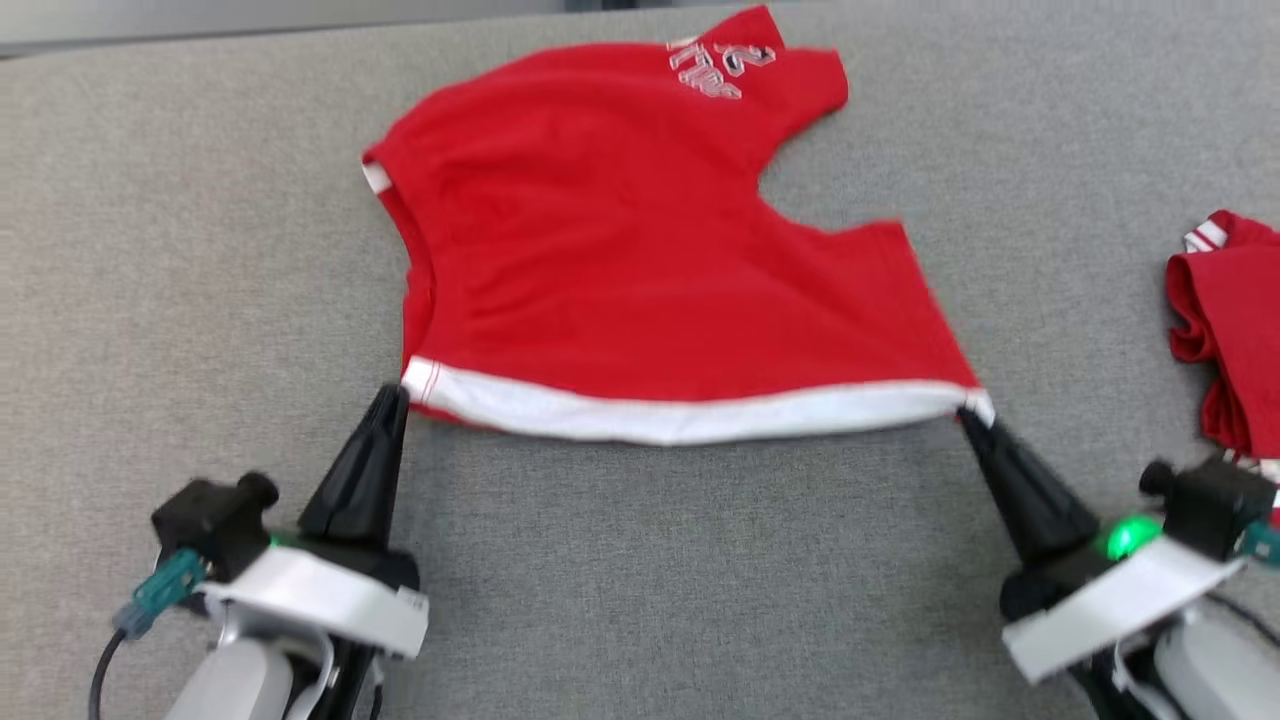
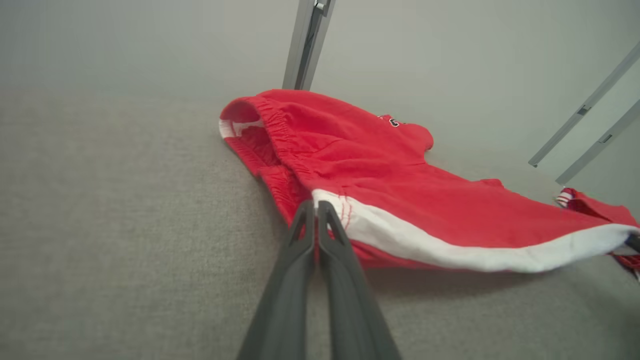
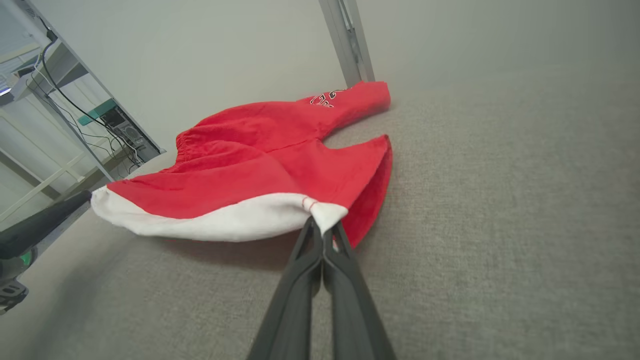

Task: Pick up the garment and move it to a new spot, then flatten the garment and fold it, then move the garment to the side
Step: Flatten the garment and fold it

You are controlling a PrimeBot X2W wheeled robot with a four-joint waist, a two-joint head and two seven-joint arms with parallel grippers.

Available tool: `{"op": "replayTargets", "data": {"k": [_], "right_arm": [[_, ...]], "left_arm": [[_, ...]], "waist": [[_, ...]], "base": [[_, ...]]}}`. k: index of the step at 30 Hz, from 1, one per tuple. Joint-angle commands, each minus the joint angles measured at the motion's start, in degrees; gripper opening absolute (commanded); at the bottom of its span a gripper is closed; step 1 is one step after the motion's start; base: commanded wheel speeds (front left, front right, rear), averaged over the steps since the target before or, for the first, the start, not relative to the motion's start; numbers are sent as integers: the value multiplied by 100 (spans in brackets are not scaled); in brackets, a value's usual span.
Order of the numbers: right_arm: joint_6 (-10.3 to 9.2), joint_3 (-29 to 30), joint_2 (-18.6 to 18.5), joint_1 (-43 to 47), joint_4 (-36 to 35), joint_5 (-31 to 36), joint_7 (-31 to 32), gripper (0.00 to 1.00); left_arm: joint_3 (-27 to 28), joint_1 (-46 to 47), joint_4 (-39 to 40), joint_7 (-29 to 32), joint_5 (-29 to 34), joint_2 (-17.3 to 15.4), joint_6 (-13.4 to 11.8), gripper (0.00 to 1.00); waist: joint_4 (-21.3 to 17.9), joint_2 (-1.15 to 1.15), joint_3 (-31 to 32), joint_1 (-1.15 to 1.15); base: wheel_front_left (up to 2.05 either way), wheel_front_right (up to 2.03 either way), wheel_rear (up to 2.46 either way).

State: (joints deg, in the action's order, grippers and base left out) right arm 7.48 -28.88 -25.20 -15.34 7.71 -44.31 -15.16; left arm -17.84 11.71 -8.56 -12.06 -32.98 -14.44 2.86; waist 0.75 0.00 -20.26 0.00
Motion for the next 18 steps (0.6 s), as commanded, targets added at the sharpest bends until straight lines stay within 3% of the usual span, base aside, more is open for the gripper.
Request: {"op": "replayTargets", "data": {"k": [1,10,18], "right_arm": [[3,-42,-56,352,-156,5,34,0],[3,170,-133,1642,-871,-57,512,0],[3,746,-189,2889,-1543,-244,1434,0]], "left_arm": [[51,-310,200,138,-134,-130,-54,0],[22,-1569,1325,1147,-598,-525,-325,0],[102,-2657,2214,2054,-956,-1060,-660,0]], "waist": [[16,0,197,0],[23,0,563,0],[42,0,892,0]], "base": [[0,0,0],[0,0,0],[0,0,0]]}}
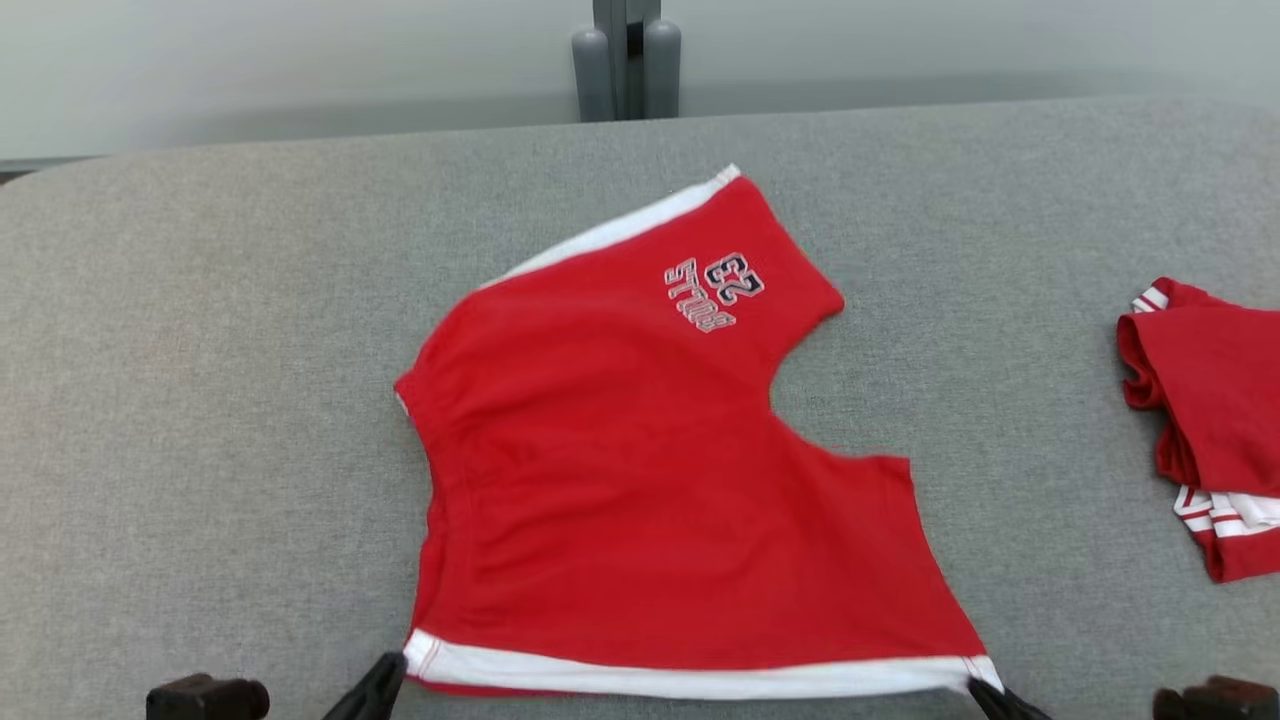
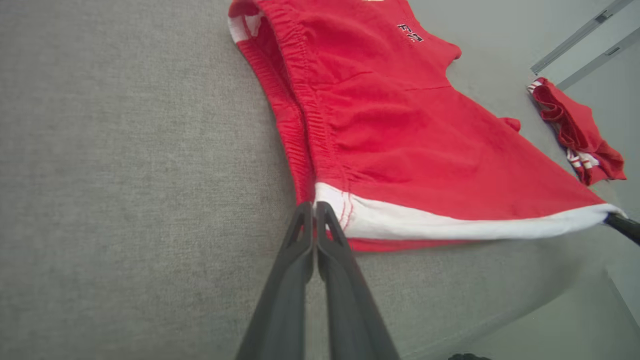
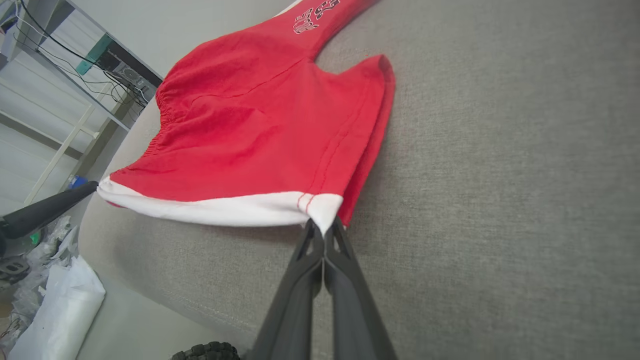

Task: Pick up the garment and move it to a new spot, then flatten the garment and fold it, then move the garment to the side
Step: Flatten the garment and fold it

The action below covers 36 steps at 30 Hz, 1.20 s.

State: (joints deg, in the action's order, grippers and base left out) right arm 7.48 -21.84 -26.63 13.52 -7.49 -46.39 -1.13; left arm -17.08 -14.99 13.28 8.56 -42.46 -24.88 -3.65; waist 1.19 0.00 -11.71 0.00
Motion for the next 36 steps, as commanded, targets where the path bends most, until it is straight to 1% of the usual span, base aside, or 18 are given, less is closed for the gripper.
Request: {"op": "replayTargets", "data": {"k": [1,4,7,11,16,18,21,23,24,25,27,29,33,35,36], "right_arm": [[3,124,-98,149,-86,-49,171,0],[3,450,-143,423,-361,-114,501,0],[3,659,-106,575,-614,-125,764,0],[3,822,-68,430,-850,27,994,0],[2,1201,115,-46,-947,376,861,0],[1,1381,182,-377,-908,636,755,0],[1,1433,424,-982,-771,715,635,0],[1,1406,485,-1537,-633,834,548,0],[2,1332,505,-1809,-519,888,521,0],[2,1240,464,-2104,-394,996,496,0],[4,971,467,-2737,-98,918,449,0],[1,735,305,-3395,270,951,445,0],[3,185,73,-4610,953,779,420,0],[2,-66,-108,-5138,1364,727,410,0],[2,-66,-108,-5138,1364,727,410,0]], "left_arm": [[47,-89,136,58,-48,-77,-52,0],[119,-325,414,244,-129,-211,-161,0],[166,-425,628,370,-146,-329,-225,0],[255,-314,795,337,-181,-285,-304,0],[245,57,828,222,-145,-165,-258,0],[299,306,765,147,-141,-75,-266,0],[300,766,679,40,-123,41,-191,0],[271,1141,592,-10,-94,148,-140,0],[267,1335,511,-20,10,128,-158,0],[274,1548,436,-73,48,167,-173,0],[249,1921,248,-143,138,295,-164,0],[255,2306,79,-251,191,399,-182,0],[182,2987,-349,-392,314,579,-104,0],[125,3255,-562,-460,334,697,-55,0],[125,3255,-562,-460,334,697,-55,0]], "waist": [[-1,0,67,0],[-2,0,95,0],[-12,0,95,0],[-20,0,77,0],[-1,0,-27,0],[11,0,-95,0],[30,0,-266,0],[55,0,-446,0],[71,0,-538,0],[92,0,-651,0],[142,0,-854,0],[233,0,-1099,0],[485,0,-1531,0],[610,0,-1676,0],[610,0,-1676,0]], "base": [[0,0,0],[0,0,0],[0,0,0],[0,0,0],[0,0,0],[0,0,0],[0,0,0],[0,0,0],[0,0,0],[0,0,0],[0,0,0],[0,0,0],[0,0,0],[0,0,0],[0,0,0]]}}
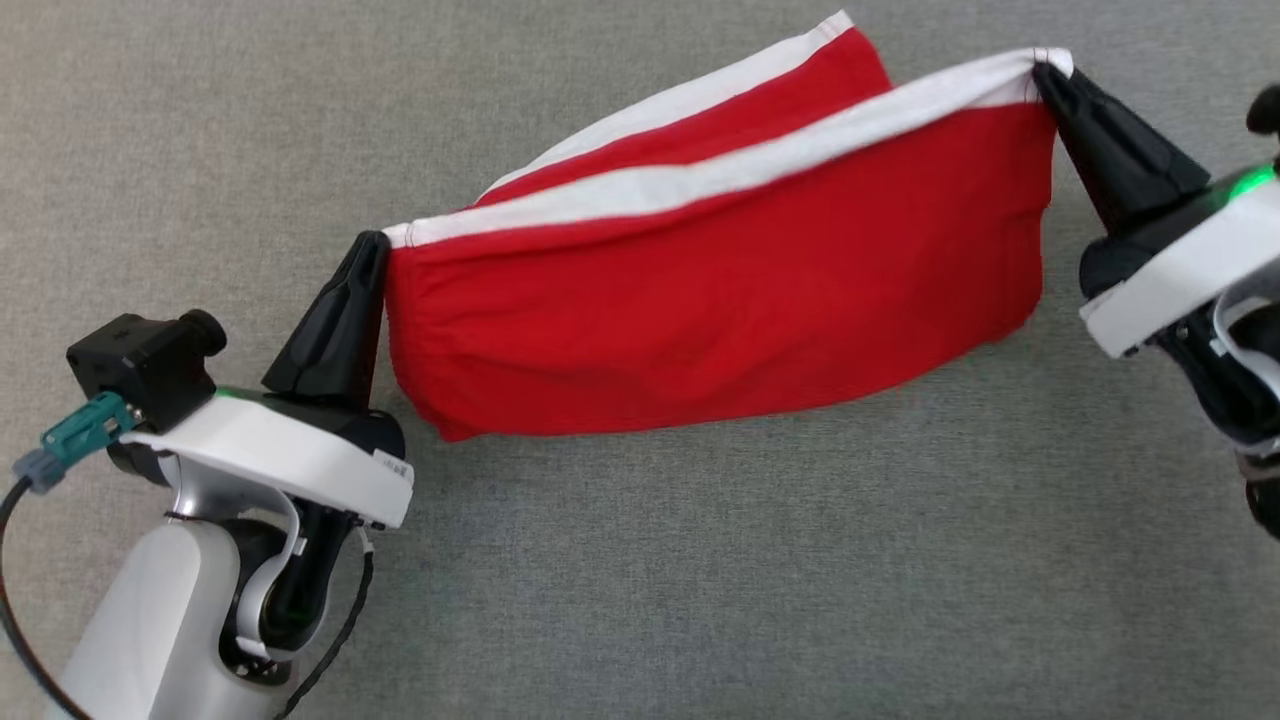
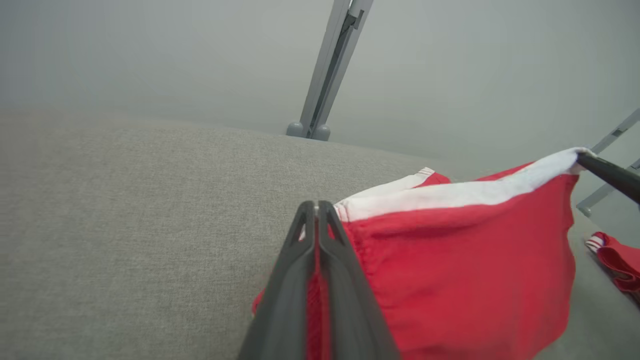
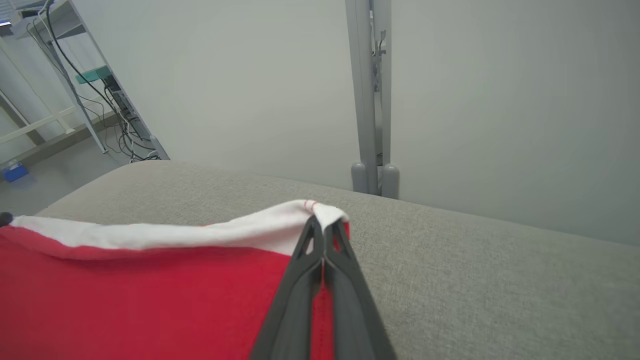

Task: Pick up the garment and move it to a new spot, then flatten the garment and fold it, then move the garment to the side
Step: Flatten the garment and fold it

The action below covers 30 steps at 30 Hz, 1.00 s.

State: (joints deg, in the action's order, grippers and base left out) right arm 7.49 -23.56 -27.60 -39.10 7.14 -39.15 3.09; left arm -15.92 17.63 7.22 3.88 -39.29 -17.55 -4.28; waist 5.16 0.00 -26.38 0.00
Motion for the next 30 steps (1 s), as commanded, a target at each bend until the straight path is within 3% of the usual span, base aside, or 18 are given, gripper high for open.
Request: {"op": "replayTargets", "data": {"k": [1,7,10,21,22,23,24,25,27,28,30], "right_arm": [[2,-45,-52,-120,58,-83,-45,0],[2,-960,-310,-1321,1003,-479,3,0],[2,-1444,-347,-1963,1573,-762,-11,0],[2,-2499,-440,-2927,2567,-1447,-107,0],[1,-2575,-421,-2955,2645,-1562,-103,27],[2,-2628,-406,-2984,2673,-1624,-156,100],[2,-2662,-411,-3025,2736,-1678,-196,100],[2,-2711,-415,-3043,2804,-1754,-227,100],[2,-2770,-443,-3042,2875,-1875,-348,100],[2,-2792,-452,-3008,2899,-1944,-409,100],[2,-2776,-487,-2929,2942,-2056,-607,100]], "left_arm": [[4,111,-40,-39,43,-3,12,0],[-6,498,-484,-255,10,221,38,0],[-95,665,-720,-309,-63,334,172,0],[-394,1154,-1518,-448,-129,638,550,0],[-400,1162,-1563,-465,-143,651,583,0],[-398,1163,-1616,-485,-165,657,599,0],[-409,1163,-1657,-497,-173,660,633,0],[-409,1173,-1675,-525,-189,665,653,4],[-378,1133,-1719,-581,-231,667,685,52],[-358,1088,-1723,-625,-238,647,689,100],[-284,1003,-1690,-721,-273,644,665,100]], "waist": [[265,0,-264,0],[547,0,-506,0],[712,0,-626,0],[946,0,-806,0],[946,0,-808,0],[941,0,-804,0],[935,0,-799,0],[927,0,-789,0],[898,0,-736,0],[872,0,-700,0],[825,0,-627,0]], "base": [[0,0,0],[0,0,0],[0,0,0],[0,0,0],[0,0,0],[0,0,0],[0,0,0],[0,0,0],[0,0,0],[0,0,0],[0,0,0]]}}
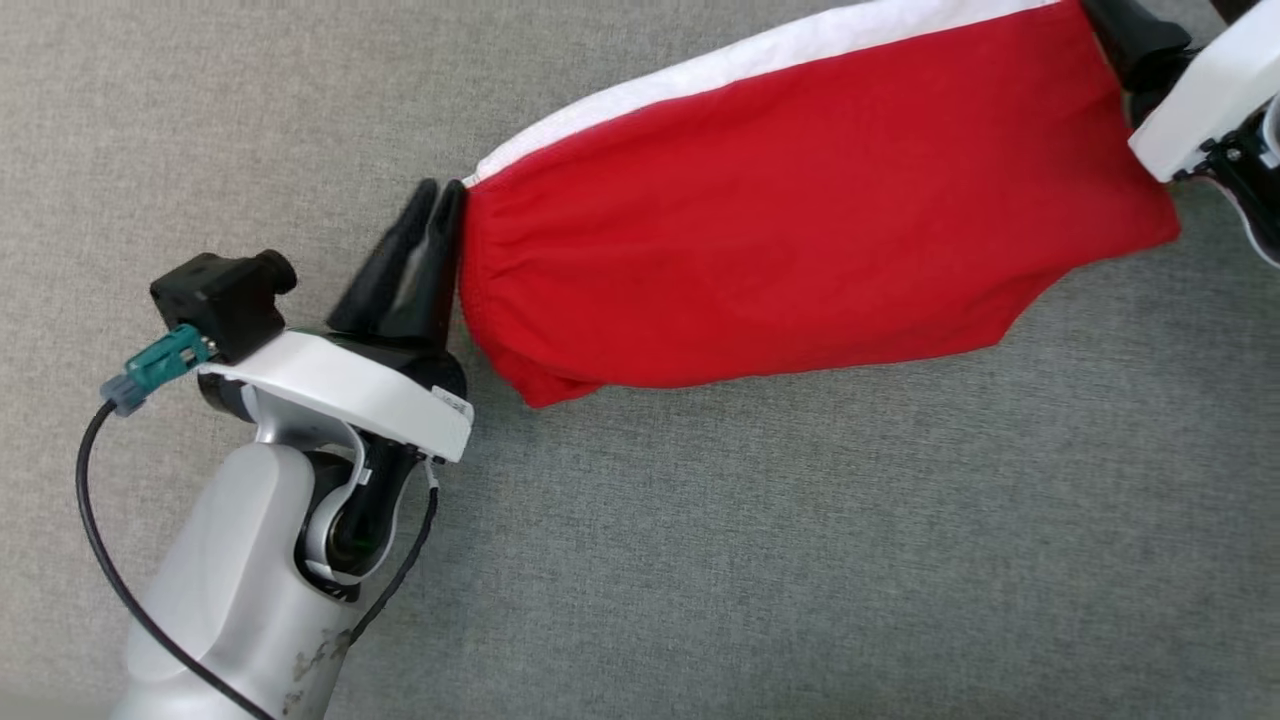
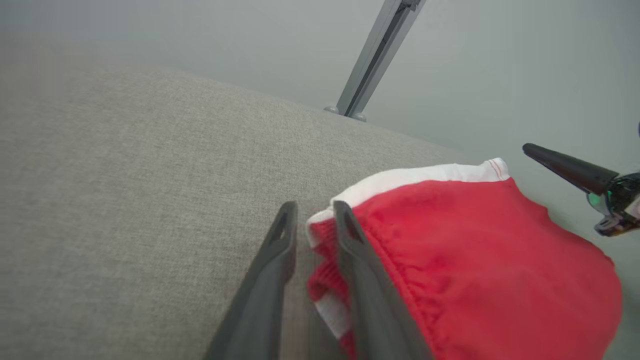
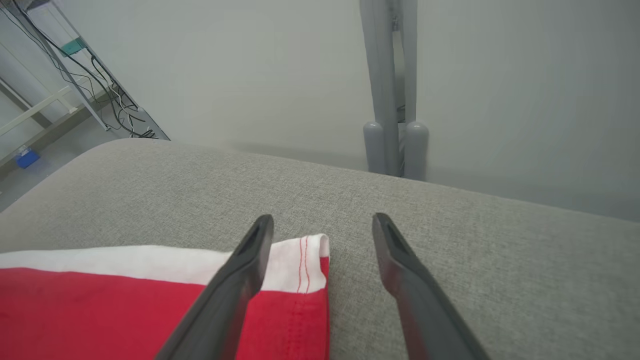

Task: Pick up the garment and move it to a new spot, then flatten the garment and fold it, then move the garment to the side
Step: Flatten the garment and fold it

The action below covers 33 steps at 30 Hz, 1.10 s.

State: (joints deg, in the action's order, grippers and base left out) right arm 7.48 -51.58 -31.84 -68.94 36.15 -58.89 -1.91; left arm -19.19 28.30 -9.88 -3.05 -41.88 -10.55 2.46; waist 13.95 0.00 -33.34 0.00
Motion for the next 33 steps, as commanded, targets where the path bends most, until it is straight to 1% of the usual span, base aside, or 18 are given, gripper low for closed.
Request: {"op": "replayTargets", "data": {"k": [1,4,6,9,12,14,15,19,21,24,26,28,33], "right_arm": [[3,42,-72,123,45,-123,-246,100],[3,258,-106,302,146,-219,-807,100],[3,490,-56,464,274,-241,-1118,100],[3,991,50,735,402,11,-1323,100],[3,1897,211,1117,142,642,-1341,100],[3,2470,381,1581,-174,1308,-1328,100],[3,2470,381,1581,-174,1308,-1328,100],[3,3578,855,2609,-984,2557,-1331,100],[3,3894,1109,3122,-1295,3061,-1331,100],[3,4174,1380,3672,-1625,3573,-1331,100],[3,4268,1495,3945,-1731,3826,-1332,100],[3,4316,1580,4185,-1826,4018,-1261,100],[2,4420,1728,4642,-2120,4247,-1057,100]], "left_arm": [[79,-122,36,-92,-14,-75,-36,100],[299,-211,210,-407,-9,-69,-168,100],[398,-323,344,-609,-15,-52,-197,100],[585,-402,525,-871,109,-97,-344,100],[738,-474,706,-1032,376,-156,-588,100],[819,-532,792,-1104,645,-225,-770,100],[819,-532,792,-1104,645,-225,-770,100],[845,-662,857,-1161,1129,-332,-1042,100],[828,-749,826,-1168,1382,-450,-1149,100],[796,-894,793,-1181,1631,-541,-1246,100],[787,-1010,750,-1183,1714,-595,-1273,100],[781,-1095,733,-1186,1754,-628,-1310,100],[740,-1350,718,-1144,1778,-661,-1357,100]], "waist": [[-85,0,116,0],[-191,0,241,0],[-258,0,343,0],[-390,0,488,0],[-555,0,617,0],[-649,0,713,0],[-649,0,713,0],[-829,0,908,0],[-914,0,1005,0],[-990,0,1108,0],[-1021,0,1173,0],[-1032,0,1239,0],[-1035,0,1389,0]], "base": [[0,0,0],[0,0,0],[0,0,0],[0,0,0],[0,0,0],[0,0,0],[0,0,0],[0,0,0],[0,0,0],[0,0,0],[0,0,0],[0,0,0],[0,0,0]]}}
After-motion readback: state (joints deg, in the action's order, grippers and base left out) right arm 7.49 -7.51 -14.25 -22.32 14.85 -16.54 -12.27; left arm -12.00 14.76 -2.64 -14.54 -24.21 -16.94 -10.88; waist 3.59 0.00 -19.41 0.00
